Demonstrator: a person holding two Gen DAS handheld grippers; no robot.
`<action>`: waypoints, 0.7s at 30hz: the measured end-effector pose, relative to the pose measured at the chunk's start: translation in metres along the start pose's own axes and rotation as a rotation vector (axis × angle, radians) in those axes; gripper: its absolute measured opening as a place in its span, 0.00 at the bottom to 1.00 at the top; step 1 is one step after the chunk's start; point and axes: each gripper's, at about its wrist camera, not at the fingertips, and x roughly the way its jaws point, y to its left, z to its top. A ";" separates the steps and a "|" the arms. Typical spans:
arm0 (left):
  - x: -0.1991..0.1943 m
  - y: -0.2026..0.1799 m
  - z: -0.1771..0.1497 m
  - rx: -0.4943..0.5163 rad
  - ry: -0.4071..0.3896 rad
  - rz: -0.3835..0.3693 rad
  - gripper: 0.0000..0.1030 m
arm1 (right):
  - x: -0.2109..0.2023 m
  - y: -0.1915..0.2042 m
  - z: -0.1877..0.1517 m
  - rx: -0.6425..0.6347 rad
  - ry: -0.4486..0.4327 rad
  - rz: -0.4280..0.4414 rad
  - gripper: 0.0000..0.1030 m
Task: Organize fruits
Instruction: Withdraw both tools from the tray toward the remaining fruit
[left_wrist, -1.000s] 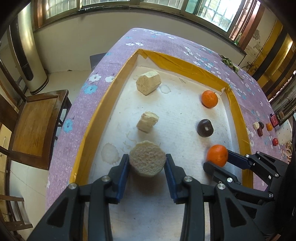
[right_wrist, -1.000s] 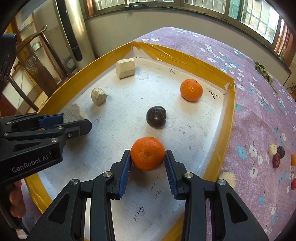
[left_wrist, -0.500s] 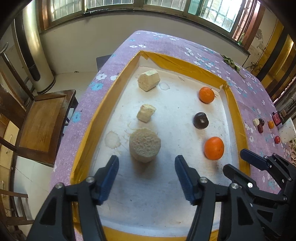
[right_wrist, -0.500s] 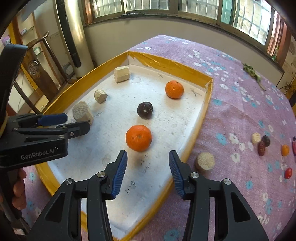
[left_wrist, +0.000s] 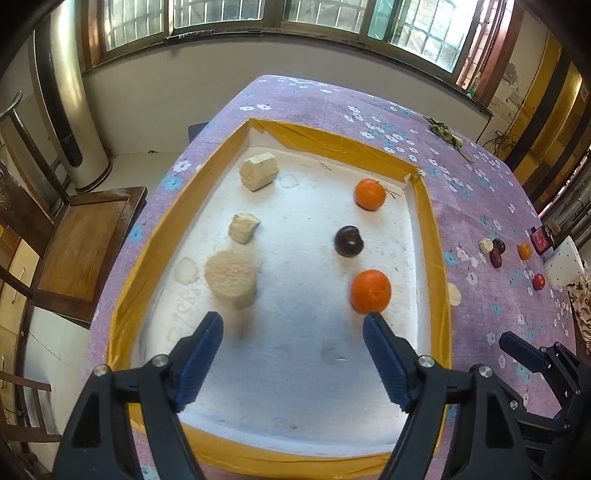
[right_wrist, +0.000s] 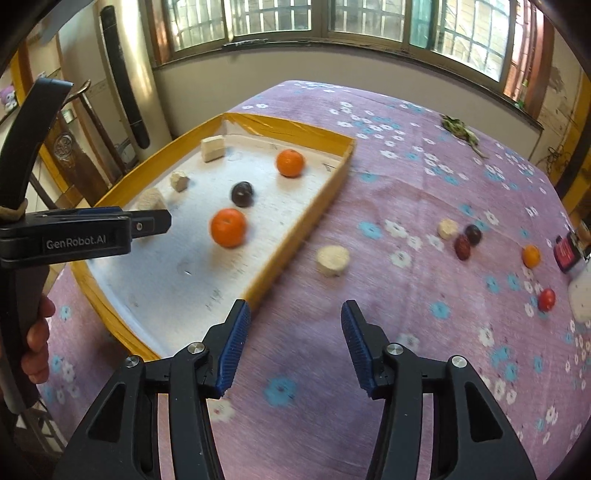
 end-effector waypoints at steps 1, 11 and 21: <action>-0.001 -0.007 0.000 0.009 0.000 -0.005 0.78 | -0.002 -0.007 -0.003 0.014 0.000 -0.007 0.50; 0.001 -0.087 -0.003 0.118 0.015 -0.052 0.78 | -0.030 -0.080 -0.033 0.149 -0.030 -0.091 0.61; 0.013 -0.166 -0.018 0.257 0.062 -0.056 0.84 | -0.043 -0.202 -0.064 0.345 -0.042 -0.218 0.61</action>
